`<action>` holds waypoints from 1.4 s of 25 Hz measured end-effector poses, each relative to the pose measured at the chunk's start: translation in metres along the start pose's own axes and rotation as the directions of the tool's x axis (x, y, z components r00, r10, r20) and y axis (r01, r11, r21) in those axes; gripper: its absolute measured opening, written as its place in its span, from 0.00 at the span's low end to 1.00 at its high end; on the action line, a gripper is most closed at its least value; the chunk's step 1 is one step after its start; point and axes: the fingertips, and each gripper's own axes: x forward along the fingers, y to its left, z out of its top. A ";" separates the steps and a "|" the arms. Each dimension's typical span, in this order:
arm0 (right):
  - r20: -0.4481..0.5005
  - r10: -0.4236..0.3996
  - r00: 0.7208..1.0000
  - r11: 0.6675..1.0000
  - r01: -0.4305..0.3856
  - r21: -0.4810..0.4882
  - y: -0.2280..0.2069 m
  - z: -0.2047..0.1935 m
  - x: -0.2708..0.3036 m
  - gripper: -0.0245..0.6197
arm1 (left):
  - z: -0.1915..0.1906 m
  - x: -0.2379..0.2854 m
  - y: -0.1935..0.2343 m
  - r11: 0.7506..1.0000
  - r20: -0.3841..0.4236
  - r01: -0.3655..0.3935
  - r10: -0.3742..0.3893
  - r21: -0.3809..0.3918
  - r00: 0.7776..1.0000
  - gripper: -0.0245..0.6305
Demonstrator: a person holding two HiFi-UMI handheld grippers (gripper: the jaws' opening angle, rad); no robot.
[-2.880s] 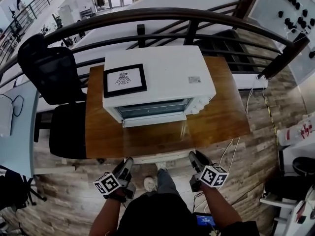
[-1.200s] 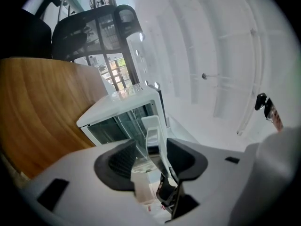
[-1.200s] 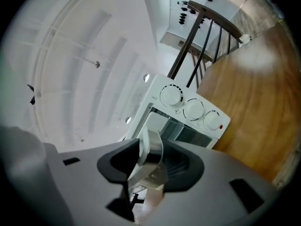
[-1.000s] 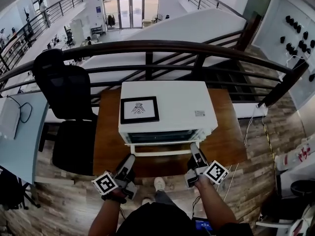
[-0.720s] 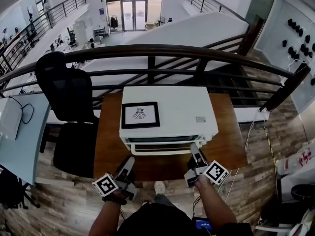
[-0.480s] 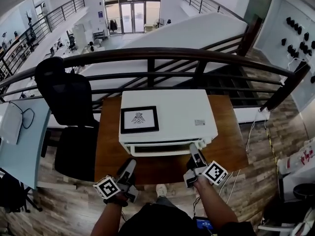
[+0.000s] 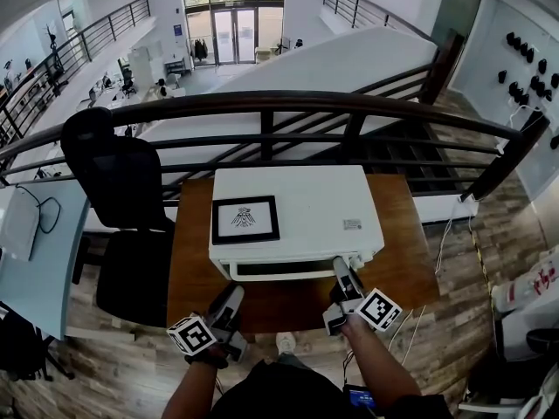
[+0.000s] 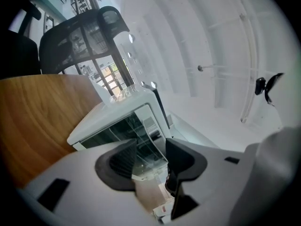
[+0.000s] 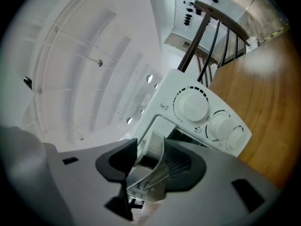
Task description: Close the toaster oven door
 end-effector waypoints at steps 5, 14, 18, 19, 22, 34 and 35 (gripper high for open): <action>-0.002 -0.007 1.000 0.999 0.006 -0.033 0.000 0.003 0.002 0.31 | 0.001 -0.003 -0.003 1.000 -0.003 0.005 -0.005 -0.011 1.000 0.34; -0.011 -0.034 0.999 0.998 0.033 -0.050 -0.001 0.006 0.003 0.31 | -0.001 -0.025 -0.005 1.000 0.013 -0.019 0.020 -0.023 1.000 0.33; -0.033 -0.041 0.999 0.996 0.038 -0.086 -0.001 0.006 0.001 0.33 | -0.001 -0.036 -0.012 1.000 0.028 -0.010 0.010 -0.003 1.000 0.33; -0.041 -0.042 0.998 0.994 0.038 -0.104 0.000 0.004 0.000 0.34 | 0.000 -0.040 -0.014 1.000 0.035 -0.008 0.008 -0.002 0.999 0.33; -0.070 -0.052 0.996 0.987 0.040 -0.154 0.002 -0.007 -0.004 0.48 | 0.004 -0.053 -0.018 1.000 0.056 -0.009 0.008 0.017 0.998 0.33; -0.016 -0.020 1.000 0.921 0.012 -0.390 0.053 -0.012 -0.080 0.35 | 0.027 -0.112 -0.052 0.954 0.140 -0.068 0.028 0.291 0.990 0.17; -0.012 -0.010 1.000 0.905 0.004 -0.425 0.062 -0.012 -0.089 0.33 | 0.031 -0.117 -0.056 0.942 0.149 -0.085 0.037 0.326 0.988 0.07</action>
